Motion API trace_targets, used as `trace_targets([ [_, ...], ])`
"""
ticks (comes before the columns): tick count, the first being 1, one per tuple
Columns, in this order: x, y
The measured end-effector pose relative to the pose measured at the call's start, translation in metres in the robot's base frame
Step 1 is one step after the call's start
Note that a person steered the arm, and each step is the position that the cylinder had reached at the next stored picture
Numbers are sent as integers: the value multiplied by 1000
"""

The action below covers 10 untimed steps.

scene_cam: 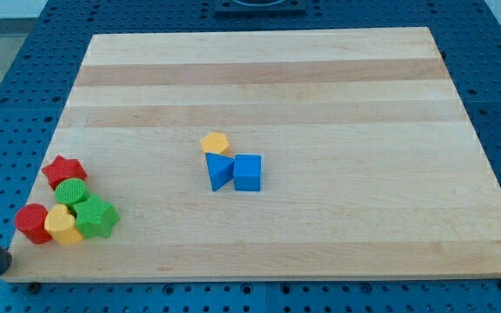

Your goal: Adjust the red circle to the left of the green circle

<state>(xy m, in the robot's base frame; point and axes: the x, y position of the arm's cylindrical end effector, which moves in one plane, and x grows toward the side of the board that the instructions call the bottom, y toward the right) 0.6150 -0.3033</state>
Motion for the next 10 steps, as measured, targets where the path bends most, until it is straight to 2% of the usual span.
trace_targets([
  [1,-40,27],
  [2,-55,33],
  [6,-52,-1],
  [7,-86,-1],
  [8,-87,-1],
  [9,-88,3],
  [10,-99,41],
])
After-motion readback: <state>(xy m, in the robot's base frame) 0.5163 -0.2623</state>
